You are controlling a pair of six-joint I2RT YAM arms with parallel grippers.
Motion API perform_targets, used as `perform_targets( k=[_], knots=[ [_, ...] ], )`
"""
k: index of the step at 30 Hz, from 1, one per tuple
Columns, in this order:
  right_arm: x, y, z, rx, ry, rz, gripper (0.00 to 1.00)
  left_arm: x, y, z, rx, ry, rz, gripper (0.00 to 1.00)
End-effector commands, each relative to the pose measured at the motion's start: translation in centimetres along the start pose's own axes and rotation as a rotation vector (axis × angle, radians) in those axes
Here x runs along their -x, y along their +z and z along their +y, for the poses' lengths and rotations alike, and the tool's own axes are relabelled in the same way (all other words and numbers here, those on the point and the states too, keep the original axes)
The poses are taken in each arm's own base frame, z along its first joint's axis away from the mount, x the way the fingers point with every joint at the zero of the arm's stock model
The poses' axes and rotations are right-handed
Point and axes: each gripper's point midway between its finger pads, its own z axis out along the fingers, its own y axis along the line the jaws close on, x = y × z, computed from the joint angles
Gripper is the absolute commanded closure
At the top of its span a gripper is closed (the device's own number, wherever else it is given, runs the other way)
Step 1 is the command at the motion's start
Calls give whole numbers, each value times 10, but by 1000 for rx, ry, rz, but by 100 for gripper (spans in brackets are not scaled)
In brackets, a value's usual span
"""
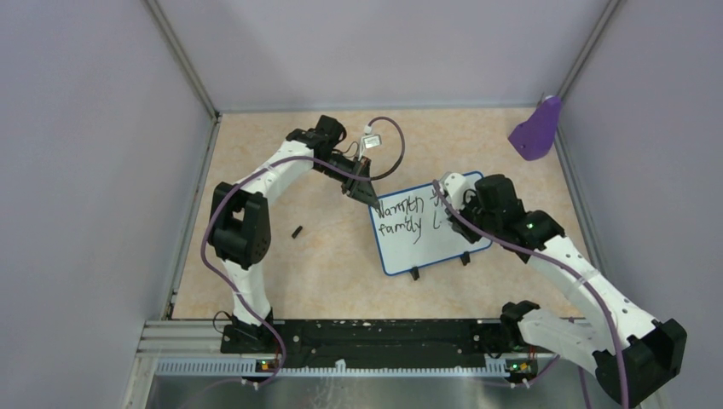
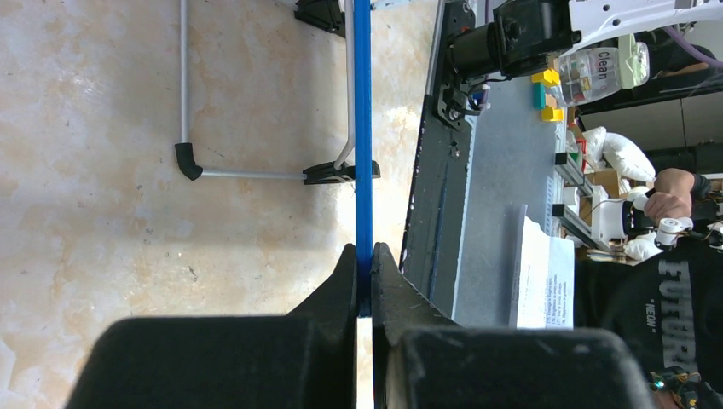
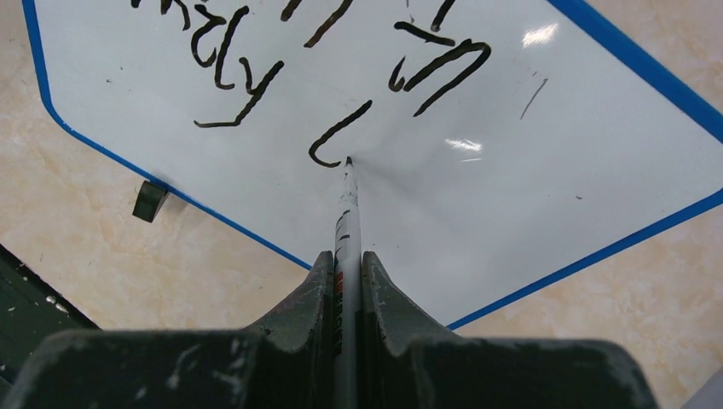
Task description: Write a sentence on the whiteboard
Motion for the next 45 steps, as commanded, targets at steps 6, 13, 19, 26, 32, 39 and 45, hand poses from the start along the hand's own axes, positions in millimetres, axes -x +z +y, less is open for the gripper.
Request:
perform_targets(
  k=[6, 13, 19, 26, 32, 39, 45],
  knots=[
    [28, -12, -23, -106, 19, -84, 100, 5, 0, 10, 36, 50, 1, 100],
    [30, -6, -18, -71, 18, -90, 100, 4, 0, 11, 36, 49, 2, 100],
    [21, -2, -9, -23, -5, -60, 100, 4, 0, 11, 37, 51, 3, 100],
    [4, -1, -5, 1, -37, 5, 100, 3, 1, 12, 34, 47, 4, 100],
    [2, -6, -11, -32, -52, 24, 100, 3, 1, 12, 38, 47, 4, 100],
    [17, -11, -28, -135, -11, -31, 100, 3, 1, 13, 35, 44, 4, 100],
    [33, -12, -29, -130, 15, -90, 100, 3, 1, 12, 35, 46, 4, 100]
  ],
)
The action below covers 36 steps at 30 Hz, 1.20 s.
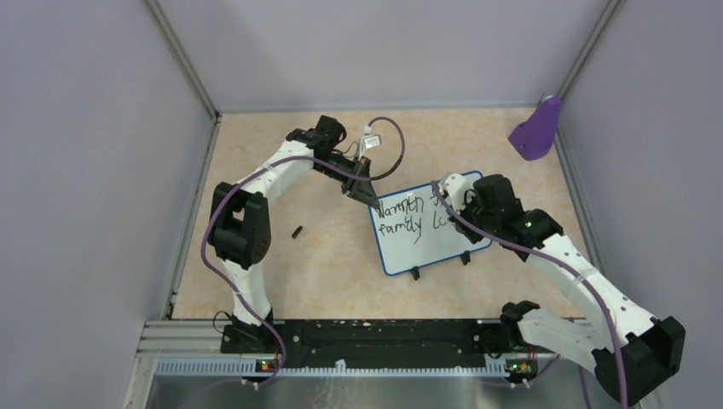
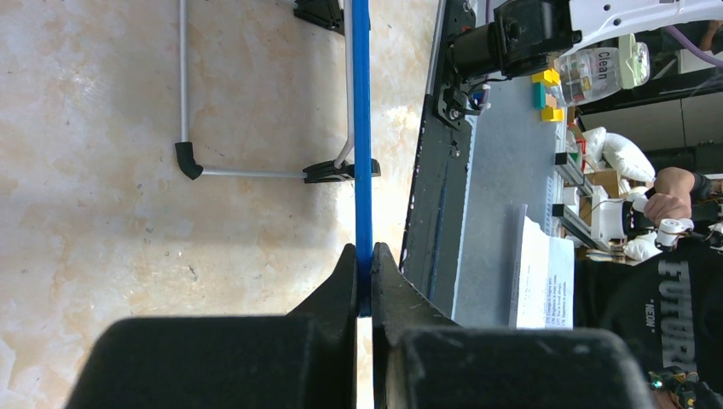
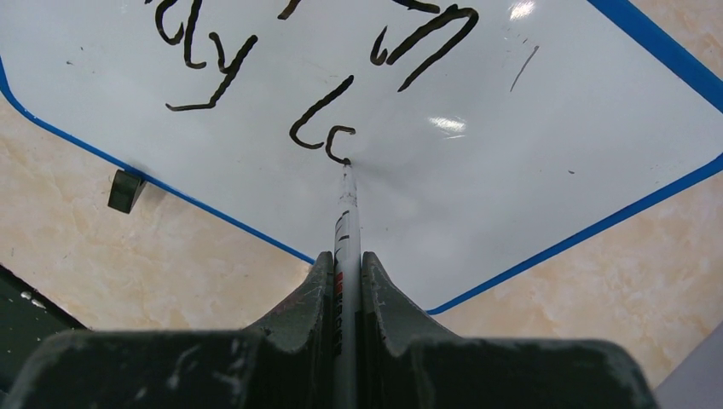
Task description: Write a sentence on the whiteboard
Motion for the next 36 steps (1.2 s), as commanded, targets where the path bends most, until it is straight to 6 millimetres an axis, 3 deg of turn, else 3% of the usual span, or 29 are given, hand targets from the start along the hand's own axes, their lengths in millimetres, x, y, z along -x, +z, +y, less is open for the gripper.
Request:
perform_targets(
  k=[1, 17, 24, 30, 36],
  knots=[
    [40, -11, -20, -80, 31, -137, 100, 4, 1, 12, 34, 48, 2, 100],
    [52, -14, -15, -47, 54, -173, 100, 5, 0, 11, 33, 52, 0, 100],
    [39, -23, -4, 6, 6, -135, 100, 4, 0, 10, 34, 55, 4, 100],
    [24, -31, -11, -45, 1, -100, 100, 5, 0, 10, 29, 57, 1, 100],
    [21, -18, -16, -68, 11, -89, 100, 5, 0, 10, 30, 57, 0, 100]
  ],
)
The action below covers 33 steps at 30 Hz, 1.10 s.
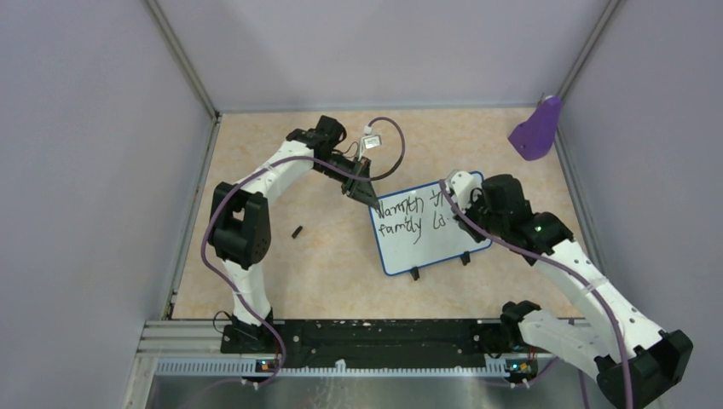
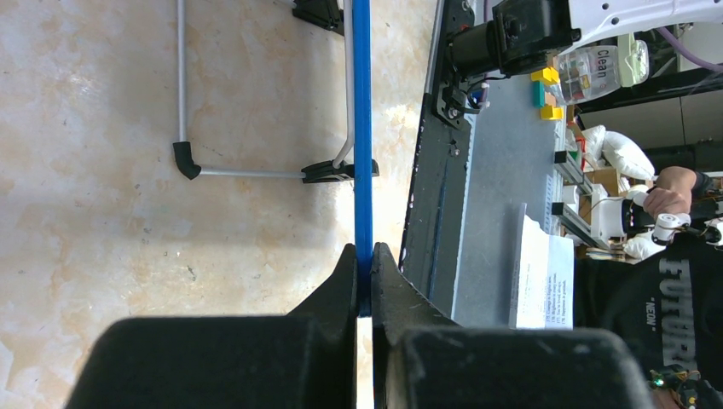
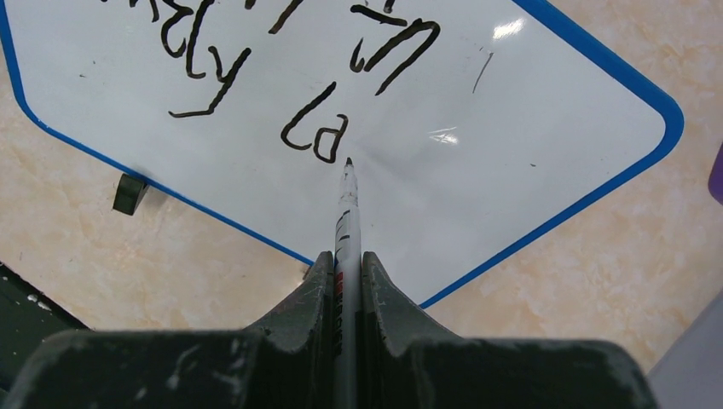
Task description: Write a sentence on the whiteboard
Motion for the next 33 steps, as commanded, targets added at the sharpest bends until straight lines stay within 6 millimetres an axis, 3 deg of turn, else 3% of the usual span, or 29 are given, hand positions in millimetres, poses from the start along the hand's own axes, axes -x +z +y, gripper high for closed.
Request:
perform_targets(
  k=[1, 9, 21, 33],
  knots=[
    [14, 1, -12, -47, 0, -42, 100, 6, 0, 10, 34, 55, -1, 100],
    [24, 6, -15, -50, 4, -71, 100, 5, 0, 11, 37, 54, 2, 100],
    [-10, 14, -13, -53, -51, 46, 100, 3, 1, 13, 37, 52, 6, 100],
    [-16, 13, -11, -31, -92, 72, 100, 4, 1, 14, 36, 51, 5, 100]
  ],
)
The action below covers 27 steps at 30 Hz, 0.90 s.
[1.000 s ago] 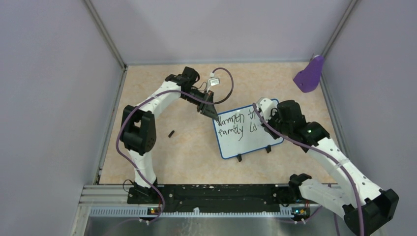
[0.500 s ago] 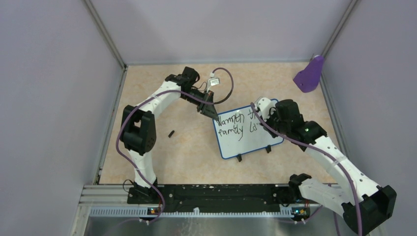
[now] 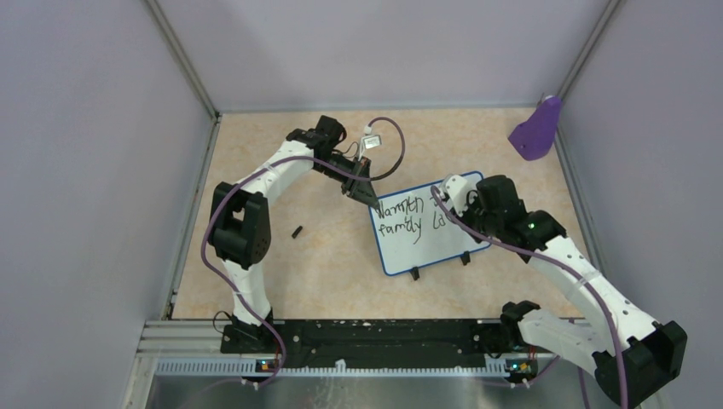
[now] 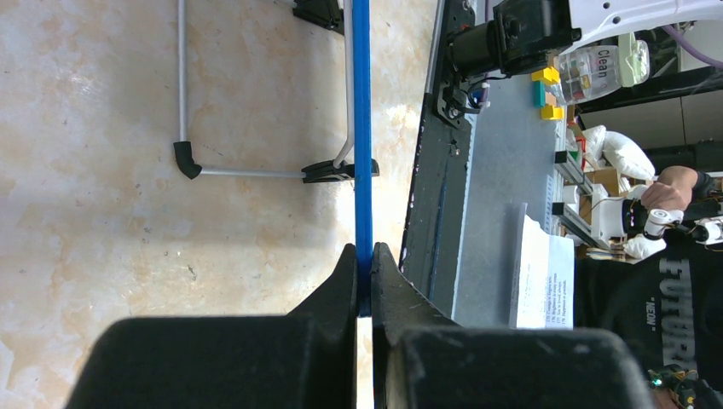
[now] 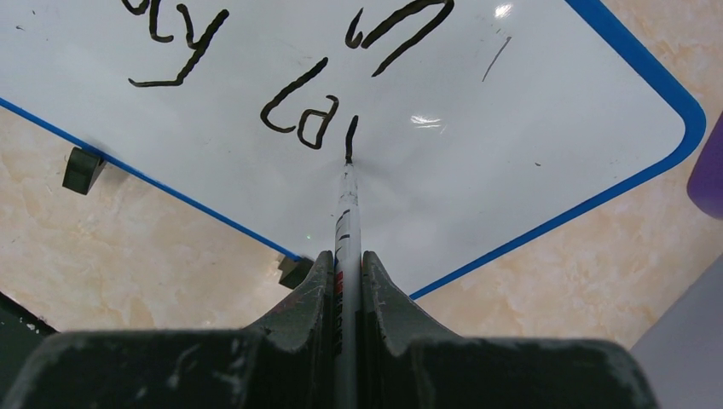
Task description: Write a sentence on the whiteboard
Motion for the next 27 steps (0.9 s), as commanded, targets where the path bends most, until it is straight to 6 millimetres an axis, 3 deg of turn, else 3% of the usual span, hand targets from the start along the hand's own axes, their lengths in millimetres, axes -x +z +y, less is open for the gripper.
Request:
perform_targets(
  k=[1, 11, 22, 27],
  knots=[
    [-2, 2, -4, -16, -8, 9, 100, 4, 1, 14, 36, 52, 4, 100],
    [28, -14, -39, -189, 88, -87, 100, 4, 1, 14, 38, 49, 6, 100],
    [33, -28, -36, -163, 97, -115, 100, 3, 1, 14, 37, 54, 6, 100],
    [20, -27, -26, -118, 57, -75, 100, 3, 1, 13, 37, 55, 6, 100]
  ],
)
